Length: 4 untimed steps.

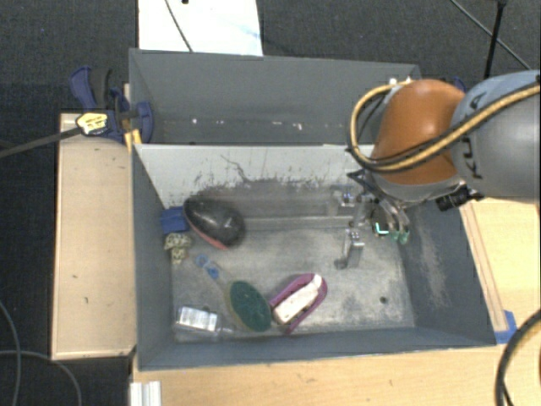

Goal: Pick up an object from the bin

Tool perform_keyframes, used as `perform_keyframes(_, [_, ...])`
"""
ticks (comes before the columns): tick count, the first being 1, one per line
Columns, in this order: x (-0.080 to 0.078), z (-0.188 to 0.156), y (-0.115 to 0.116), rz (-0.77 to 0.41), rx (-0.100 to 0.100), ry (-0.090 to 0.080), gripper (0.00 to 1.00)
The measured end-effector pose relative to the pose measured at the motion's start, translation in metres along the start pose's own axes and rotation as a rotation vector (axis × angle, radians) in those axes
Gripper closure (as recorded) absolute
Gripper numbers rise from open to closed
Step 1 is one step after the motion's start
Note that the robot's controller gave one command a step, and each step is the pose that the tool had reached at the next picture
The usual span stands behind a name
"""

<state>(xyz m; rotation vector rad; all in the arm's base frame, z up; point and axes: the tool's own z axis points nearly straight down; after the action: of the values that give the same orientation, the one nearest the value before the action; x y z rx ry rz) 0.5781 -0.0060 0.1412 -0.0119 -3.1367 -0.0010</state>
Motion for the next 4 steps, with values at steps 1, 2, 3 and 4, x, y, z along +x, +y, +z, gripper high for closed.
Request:
perform_keyframes(1, [0.032,0.066,0.043,-0.302,0.001,-0.003,0.00])
perform_keyframes(2, [0.091,0.071,0.050,-0.329,0.001,-0.010,0.00])
perform_keyframes(3, [0.090,0.072,0.050,-0.328,0.000,-0.009,1.00])
perform_keyframes(4, [0.088,-0.055,0.052,-0.326,0.002,-0.014,1.00])
